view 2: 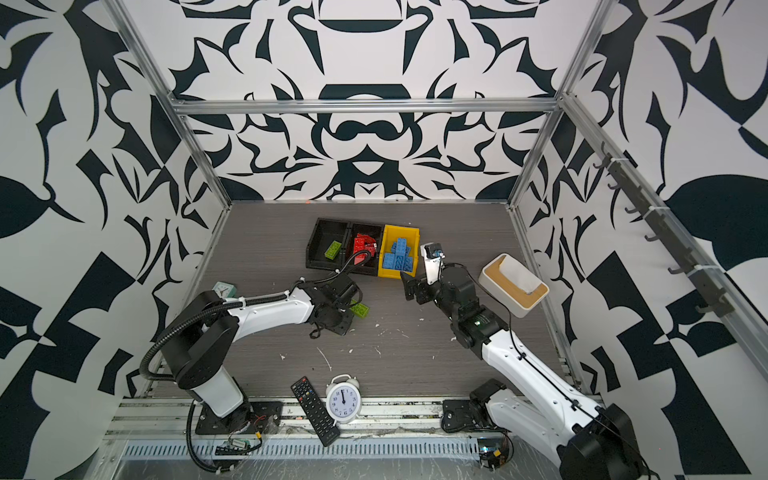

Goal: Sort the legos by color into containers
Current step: 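Carry the green brick into the green bin while the right gripper reaches toward green bricks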

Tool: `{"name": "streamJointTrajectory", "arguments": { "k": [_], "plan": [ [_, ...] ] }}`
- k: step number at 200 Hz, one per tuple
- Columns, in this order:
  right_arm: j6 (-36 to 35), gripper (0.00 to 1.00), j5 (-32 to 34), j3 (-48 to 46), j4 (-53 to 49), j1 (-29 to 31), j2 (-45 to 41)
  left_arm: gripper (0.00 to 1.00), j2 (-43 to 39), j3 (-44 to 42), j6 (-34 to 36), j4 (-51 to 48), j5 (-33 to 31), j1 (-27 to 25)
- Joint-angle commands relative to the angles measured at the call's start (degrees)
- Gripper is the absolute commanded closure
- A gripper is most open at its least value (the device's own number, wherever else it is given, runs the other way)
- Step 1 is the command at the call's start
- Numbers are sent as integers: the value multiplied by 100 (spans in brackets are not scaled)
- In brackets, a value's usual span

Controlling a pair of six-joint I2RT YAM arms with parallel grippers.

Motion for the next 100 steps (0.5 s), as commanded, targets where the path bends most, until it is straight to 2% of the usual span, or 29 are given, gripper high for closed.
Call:
{"name": "streamJointTrajectory", "arguments": {
  "k": [1, 60, 85, 100],
  "plan": [
    [15, 3, 1, 88, 156, -13, -3, 79, -174, 288, 19, -281, -84, 135],
    [15, 3, 8, 77, 177, -10, -21, 82, -464, 1281, 609, -785, 15, 1175],
    [13, 3, -35, 88, 164, -10, 23, 82, -234, 1942, 1055, -745, -21, 1572],
    [0, 7, -124, 198, 9, -12, 114, 82, 24, 2434, 1270, -737, -25, 1747]
  ]
}}
